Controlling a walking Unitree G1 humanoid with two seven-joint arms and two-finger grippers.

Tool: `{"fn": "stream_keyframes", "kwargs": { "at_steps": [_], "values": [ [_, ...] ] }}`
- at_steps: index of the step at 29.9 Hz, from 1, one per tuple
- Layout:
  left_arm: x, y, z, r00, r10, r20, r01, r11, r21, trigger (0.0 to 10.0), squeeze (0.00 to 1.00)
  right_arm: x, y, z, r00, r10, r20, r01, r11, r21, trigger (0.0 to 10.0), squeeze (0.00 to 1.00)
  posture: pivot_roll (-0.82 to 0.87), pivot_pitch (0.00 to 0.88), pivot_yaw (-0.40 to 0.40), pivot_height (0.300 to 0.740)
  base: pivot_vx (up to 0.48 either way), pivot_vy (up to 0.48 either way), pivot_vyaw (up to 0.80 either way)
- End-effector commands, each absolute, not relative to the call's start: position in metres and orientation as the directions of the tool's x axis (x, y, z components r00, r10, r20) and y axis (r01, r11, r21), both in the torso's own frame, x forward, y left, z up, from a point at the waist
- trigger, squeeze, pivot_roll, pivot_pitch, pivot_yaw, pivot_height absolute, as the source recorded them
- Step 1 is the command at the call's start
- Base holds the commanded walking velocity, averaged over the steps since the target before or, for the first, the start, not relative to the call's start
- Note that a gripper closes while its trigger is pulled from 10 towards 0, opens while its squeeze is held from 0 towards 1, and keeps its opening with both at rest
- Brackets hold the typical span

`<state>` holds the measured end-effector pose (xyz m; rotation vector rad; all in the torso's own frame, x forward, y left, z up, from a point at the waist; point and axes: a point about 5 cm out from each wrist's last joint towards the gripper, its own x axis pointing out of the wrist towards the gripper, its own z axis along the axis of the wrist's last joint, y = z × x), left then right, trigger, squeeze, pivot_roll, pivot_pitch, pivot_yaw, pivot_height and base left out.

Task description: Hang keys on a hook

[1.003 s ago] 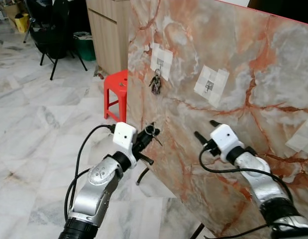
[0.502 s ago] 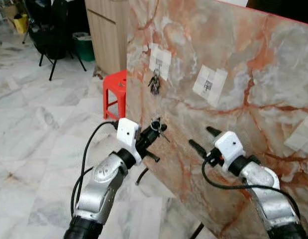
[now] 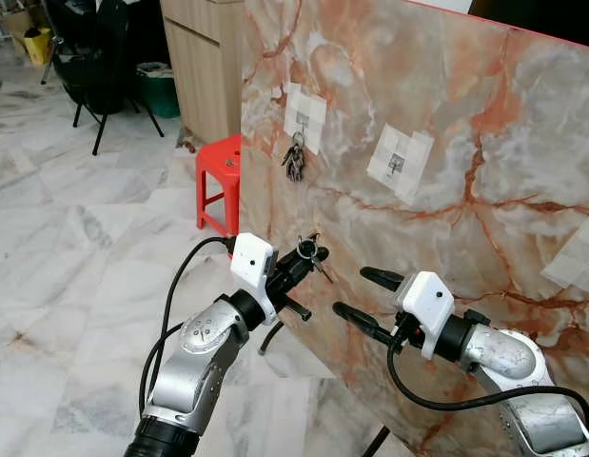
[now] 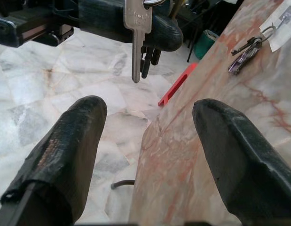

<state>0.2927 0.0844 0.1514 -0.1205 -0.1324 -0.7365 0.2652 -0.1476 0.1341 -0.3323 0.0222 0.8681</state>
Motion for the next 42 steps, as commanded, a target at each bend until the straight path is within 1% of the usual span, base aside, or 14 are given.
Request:
{"fn": "stream_keyframes", "kwargs": {
  "at_steps": [1, 6, 8, 10, 14, 19, 22, 23, 28, 31, 38, 42],
  "values": [
    [0.291, 0.080, 0.155, 0.715, -0.679, 0.167, 0.693, 0.720, -0.041, 10.0, 0.00, 0.267, -0.145, 0.140, 0.653, 0.744, -0.140, -0.745, 0.599, -0.294, 10.0, 0.00, 0.08, 0.000, -0.083, 0.740, 0.000, 0.000, 0.00],
    [0.290, 0.078, 0.154, 0.710, -0.685, 0.161, 0.698, 0.715, -0.038, 10.0, 0.00, 0.272, -0.140, 0.148, 0.683, 0.722, -0.106, -0.716, 0.635, -0.291, 10.0, 0.00, 0.09, 0.000, -0.086, 0.740, 0.000, 0.000, 0.00],
    [0.290, 0.078, 0.153, 0.711, -0.685, 0.159, 0.698, 0.715, -0.038, 10.0, 0.00, 0.272, -0.140, 0.147, 0.682, 0.723, -0.109, -0.717, 0.631, -0.297, 10.0, 0.00, 0.09, 0.000, -0.086, 0.740, 0.000, 0.000, 0.00],
    [0.290, 0.078, 0.153, 0.711, -0.686, 0.155, 0.698, 0.716, -0.033, 10.0, 0.00, 0.271, -0.137, 0.148, 0.673, 0.732, -0.102, -0.725, 0.627, -0.285, 10.0, 0.00, 0.09, 0.000, -0.086, 0.740, 0.000, 0.000, 0.00],
    [0.290, 0.077, 0.152, 0.711, -0.686, 0.153, 0.697, 0.716, -0.031, 10.0, 0.00, 0.266, -0.131, 0.148, 0.631, 0.769, -0.103, -0.763, 0.590, -0.263, 10.0, 0.00, 0.09, 0.000, -0.087, 0.740, 0.000, 0.000, 0.00],
    [0.289, 0.077, 0.151, 0.711, -0.688, 0.148, 0.698, 0.716, -0.025, 10.0, 0.00, 0.264, -0.128, 0.149, 0.622, 0.776, -0.106, -0.771, 0.582, -0.258, 10.0, 0.00, 0.09, 0.000, -0.086, 0.740, 0.000, 0.000, 0.00],
    [0.290, 0.076, 0.151, 0.710, -0.689, 0.146, 0.699, 0.715, -0.023, 10.0, 0.00, 0.260, -0.123, 0.148, 0.584, 0.804, -0.115, -0.802, 0.549, -0.236, 10.0, 0.00, 0.09, 0.000, -0.087, 0.740, 0.000, 0.000, 0.00],
    [0.290, 0.076, 0.151, 0.709, -0.690, 0.145, 0.699, 0.714, -0.022, 10.0, 0.00, 0.259, -0.123, 0.147, 0.584, 0.804, -0.115, -0.802, 0.548, -0.237, 10.0, 0.00, 0.09, 0.000, -0.087, 0.740, 0.000, 0.000, 0.00],
    [0.290, 0.075, 0.151, 0.708, -0.692, 0.143, 0.701, 0.713, -0.021, 10.0, 0.00, 0.262, -0.120, 0.145, 0.602, 0.789, -0.122, -0.787, 0.561, -0.258, 10.0, 0.00, 0.08, 0.000, -0.086, 0.740, 0.000, 0.000, 0.00],
    [0.290, 0.075, 0.150, 0.708, -0.692, 0.140, 0.701, 0.713, -0.020, 10.0, 0.00, 0.262, -0.119, 0.144, 0.605, 0.789, -0.107, -0.786, 0.569, -0.242, 10.0, 0.00, 0.09, 0.000, -0.087, 0.740, 0.000, 0.000, 0.00],
    [0.289, 0.075, 0.149, 0.708, -0.693, 0.137, 0.702, 0.712, -0.022, 10.0, 0.00, 0.268, -0.116, 0.143, 0.656, 0.750, -0.089, -0.742, 0.619, -0.257, 10.0, 0.00, 0.09, 0.000, -0.088, 0.740, 0.000, 0.000, 0.00],
    [0.289, 0.075, 0.149, 0.707, -0.693, 0.138, 0.702, 0.712, -0.022, 10.0, 0.00, 0.268, -0.115, 0.143, 0.653, 0.752, -0.093, -0.745, 0.614, -0.260, 10.0, 0.00, 0.09, 0.000, -0.088, 0.740, 0.000, 0.000, 0.00]
  ]
}}
